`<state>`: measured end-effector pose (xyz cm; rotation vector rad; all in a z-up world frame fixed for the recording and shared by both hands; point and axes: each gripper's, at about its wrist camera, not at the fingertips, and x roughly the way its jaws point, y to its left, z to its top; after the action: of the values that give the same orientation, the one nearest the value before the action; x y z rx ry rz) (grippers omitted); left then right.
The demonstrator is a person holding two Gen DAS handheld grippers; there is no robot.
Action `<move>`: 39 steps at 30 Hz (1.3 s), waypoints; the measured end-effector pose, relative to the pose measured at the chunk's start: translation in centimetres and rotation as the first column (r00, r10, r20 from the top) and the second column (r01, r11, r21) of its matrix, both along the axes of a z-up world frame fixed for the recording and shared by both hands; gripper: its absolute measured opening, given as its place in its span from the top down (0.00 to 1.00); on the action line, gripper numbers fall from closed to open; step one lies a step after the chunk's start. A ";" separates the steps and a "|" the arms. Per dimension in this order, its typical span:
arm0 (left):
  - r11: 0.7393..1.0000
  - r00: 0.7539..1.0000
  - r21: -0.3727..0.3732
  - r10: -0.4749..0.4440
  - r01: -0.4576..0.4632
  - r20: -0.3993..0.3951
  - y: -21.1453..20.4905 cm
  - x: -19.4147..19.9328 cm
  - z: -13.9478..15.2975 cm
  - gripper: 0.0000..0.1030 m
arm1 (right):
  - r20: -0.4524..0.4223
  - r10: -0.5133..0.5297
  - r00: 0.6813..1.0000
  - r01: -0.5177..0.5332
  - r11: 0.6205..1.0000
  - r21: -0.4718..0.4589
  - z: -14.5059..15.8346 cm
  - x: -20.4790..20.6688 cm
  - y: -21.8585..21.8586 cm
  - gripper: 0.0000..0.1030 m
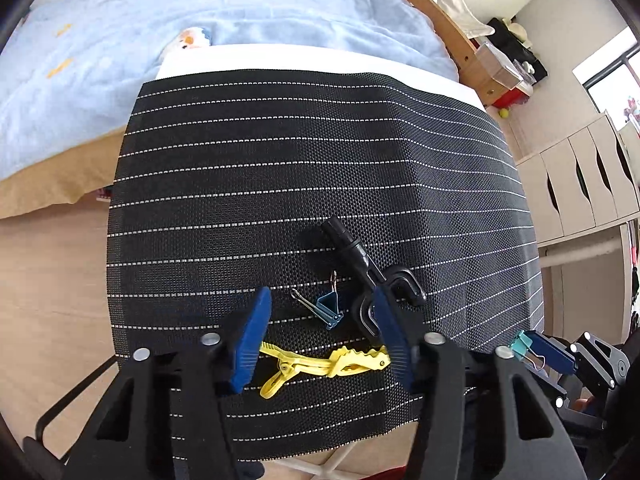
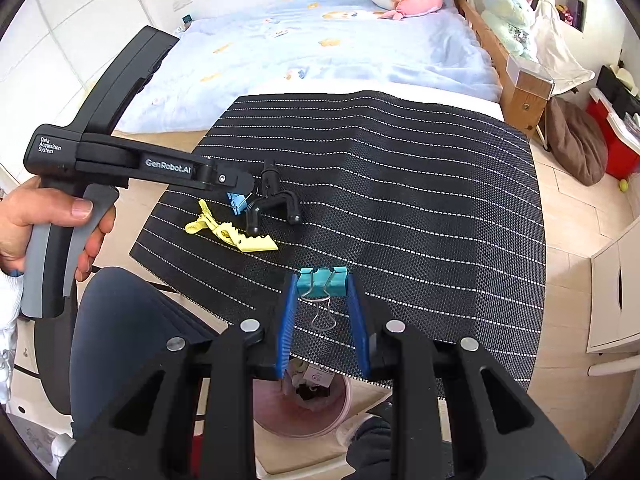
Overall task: Collect trash
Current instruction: 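Grasp the blue binder clip with the left tool while the right tool holds the teal clip, then carry both clips to the wastebasket and open the right tool over it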
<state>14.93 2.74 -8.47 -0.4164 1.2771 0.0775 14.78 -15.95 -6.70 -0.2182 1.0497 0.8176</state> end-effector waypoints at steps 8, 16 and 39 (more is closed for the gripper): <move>1.000 1.000 -0.011 -0.010 0.010 -0.015 -0.1 -0.1 -0.4 0.77 | -0.003 -0.001 1.000 0.001 1.000 -0.001 -0.2 0.0 0.0 0.76; 1.000 1.000 0.003 -0.013 0.013 0.021 -0.1 -0.4 -0.2 0.90 | 0.001 -0.003 1.000 0.003 1.000 -0.003 -0.1 -0.1 0.1 0.76; 0.965 0.923 0.210 -0.219 0.157 0.317 -4.0 -8.9 8.0 0.90 | 0.111 0.042 0.993 -0.047 0.998 0.037 5.4 -4.6 -1.3 0.76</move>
<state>6.02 -1.23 -0.49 -0.1387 0.9541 -0.0405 10.20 -17.24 -1.35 -0.2509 0.9273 0.8563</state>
